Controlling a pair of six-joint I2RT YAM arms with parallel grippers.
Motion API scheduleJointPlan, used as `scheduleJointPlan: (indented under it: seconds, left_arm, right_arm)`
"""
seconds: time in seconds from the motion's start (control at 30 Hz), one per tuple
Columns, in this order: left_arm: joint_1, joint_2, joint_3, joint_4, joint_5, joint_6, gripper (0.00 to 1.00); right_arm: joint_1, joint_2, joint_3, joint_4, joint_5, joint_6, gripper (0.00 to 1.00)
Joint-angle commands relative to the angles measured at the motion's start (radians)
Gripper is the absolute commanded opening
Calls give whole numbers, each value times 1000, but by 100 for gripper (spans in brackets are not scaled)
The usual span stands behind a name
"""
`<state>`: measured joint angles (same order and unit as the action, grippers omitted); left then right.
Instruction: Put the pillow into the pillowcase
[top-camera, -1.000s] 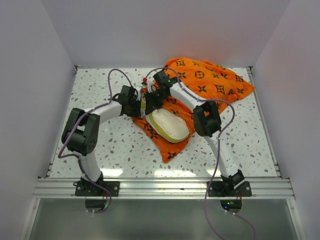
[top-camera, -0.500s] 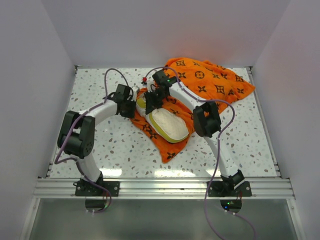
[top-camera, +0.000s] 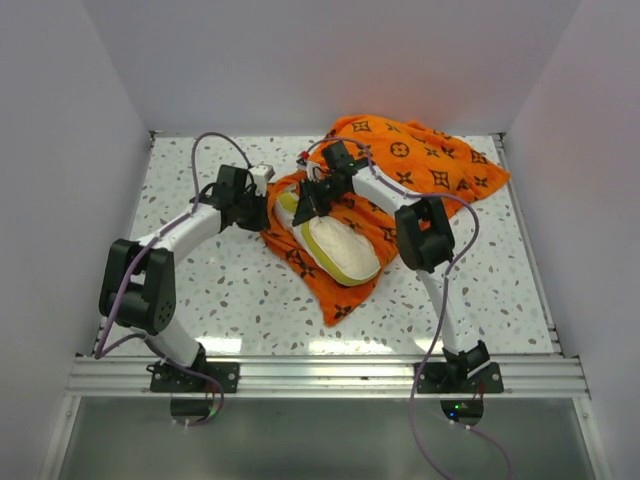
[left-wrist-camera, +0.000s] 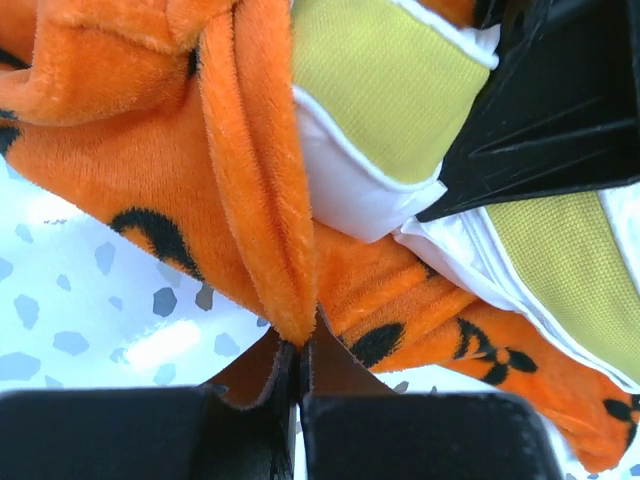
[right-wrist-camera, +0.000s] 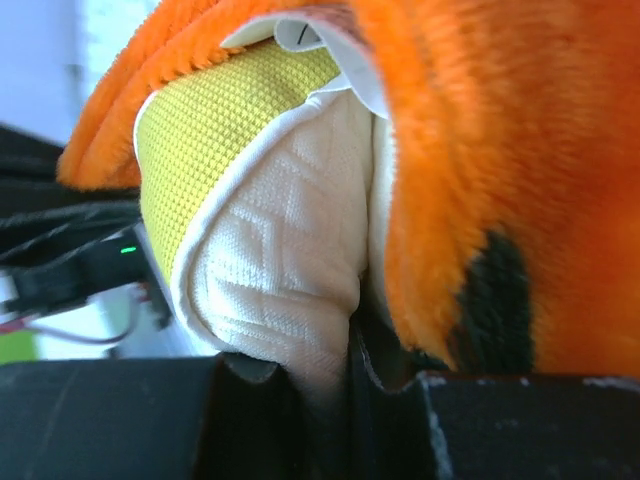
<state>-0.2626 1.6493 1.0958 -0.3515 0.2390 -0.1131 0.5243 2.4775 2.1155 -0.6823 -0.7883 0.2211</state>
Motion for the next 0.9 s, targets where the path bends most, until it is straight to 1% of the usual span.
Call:
scheduleJointPlan:
  seconds: [0.0,0.03,0.07,0.1,0.17,0.2,0.23,0.27,0.3,0.33,0.37,0.4,0.43,0.47,0.53,0.57,0.6,0.7,0.73,0.77,0.83,0.87]
  left_arm:
    - [48,-65,-28,58,40,-7,0]
    - [49,-69,-45,68,40,-8,0]
    - [52,-71,-47,83,31,-17,0]
    - [57,-59,-47,88,25,-23,0]
    - [72,-42,-36,95,26,-42,0]
    - [75,-23,-33,100,23,-49,0]
    - [80,-14,-25,105,14,-59,0]
    - [89,0,-21,106,5,-65,0]
    - [95,29,-14,109,5,-69,0]
    - [103,43,-1,120,19,-71,0]
    - [105,55,9,124,14,-66,0]
    - [105,72,15,138,13,-63,0]
    - [105,79,24,166,23,-56,0]
    - [105,87,33,174,22,-57,0]
    - [106,112,68,195,48,-66,0]
    - [105,122,84,198,62,-66,0]
    - [105,125,90,213,89,-75,0]
    - [105,87,44,321,247,-117,0]
    - [103,73,30,386,264,-152,8]
    - [102,48,20,402,275,-164,14]
    - [94,24,7,398,258,-175,24]
    - [86,5,6,391,244,-177,31]
  right_arm:
    - [-55,-63,-129,242,-241,229,0]
    - [-73,-92,-173,362,-285,320,0]
    - [-82,-135,-274,506,-322,425,0]
    - [-87,-147,-313,752,-362,633,0]
    - [-96,-147,-374,934,-400,787,0]
    - [-98,-143,-397,1160,-422,978,0]
    - [-101,-137,-443,1301,-425,1091,0]
    - [-101,-124,-456,1454,-424,1349,0]
    - [-102,-92,-457,1733,-420,1471,0]
    - [-101,-65,-436,1848,-407,1585,0]
    - [-102,-43,-418,1945,-395,1779,0]
    - [-104,-8,-398,2097,-385,1860,0]
    - [-106,-17,-397,2101,-378,1867,0]
    - [-107,-29,-407,2075,-378,1833,0]
    - [-107,-37,-408,2135,-365,1885,0]
    - [-107,-45,-413,2140,-370,1885,0]
    - [-109,-48,-417,2130,-373,1881,0]
    - [-107,-54,-433,2106,-368,1859,0]
    - [-107,-49,-439,2097,-364,1850,0]
    - [-109,-46,-439,2087,-359,1838,0]
    - [-106,-42,-434,2064,-356,1827,0]
    - [-107,-40,-434,2060,-353,1821,0]
